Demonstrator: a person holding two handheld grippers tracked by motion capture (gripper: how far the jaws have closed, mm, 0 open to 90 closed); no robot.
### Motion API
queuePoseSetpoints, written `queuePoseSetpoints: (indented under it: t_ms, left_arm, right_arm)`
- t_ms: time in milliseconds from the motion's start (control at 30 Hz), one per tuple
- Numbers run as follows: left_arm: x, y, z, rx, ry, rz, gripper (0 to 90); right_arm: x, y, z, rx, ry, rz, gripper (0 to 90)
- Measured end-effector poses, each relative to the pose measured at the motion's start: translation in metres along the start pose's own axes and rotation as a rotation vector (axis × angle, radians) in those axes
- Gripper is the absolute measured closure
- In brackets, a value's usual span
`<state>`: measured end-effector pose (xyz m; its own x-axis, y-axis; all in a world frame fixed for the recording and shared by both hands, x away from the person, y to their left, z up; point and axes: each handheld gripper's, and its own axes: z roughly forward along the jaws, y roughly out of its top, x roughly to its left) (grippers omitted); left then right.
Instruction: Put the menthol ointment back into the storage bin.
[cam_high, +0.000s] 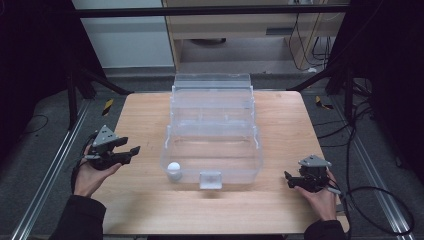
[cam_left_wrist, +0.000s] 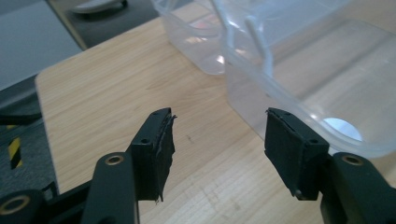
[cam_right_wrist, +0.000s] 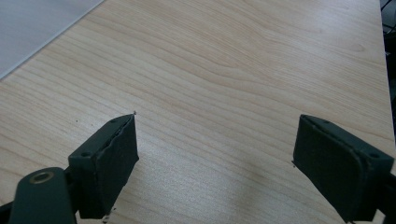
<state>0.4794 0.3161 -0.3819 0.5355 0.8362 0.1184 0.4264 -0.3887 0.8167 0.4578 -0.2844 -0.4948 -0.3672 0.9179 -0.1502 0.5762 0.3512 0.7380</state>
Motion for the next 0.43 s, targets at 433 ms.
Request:
queuePoseSetpoints:
  t_ms: [433]
  left_arm:
    - [0.000,-0.053,0.013,-0.085,0.156,-0.189,34.1]
  right_arm:
    - [-0.003,0.001,-0.004,-0.020,-0.008,0.031,13.2]
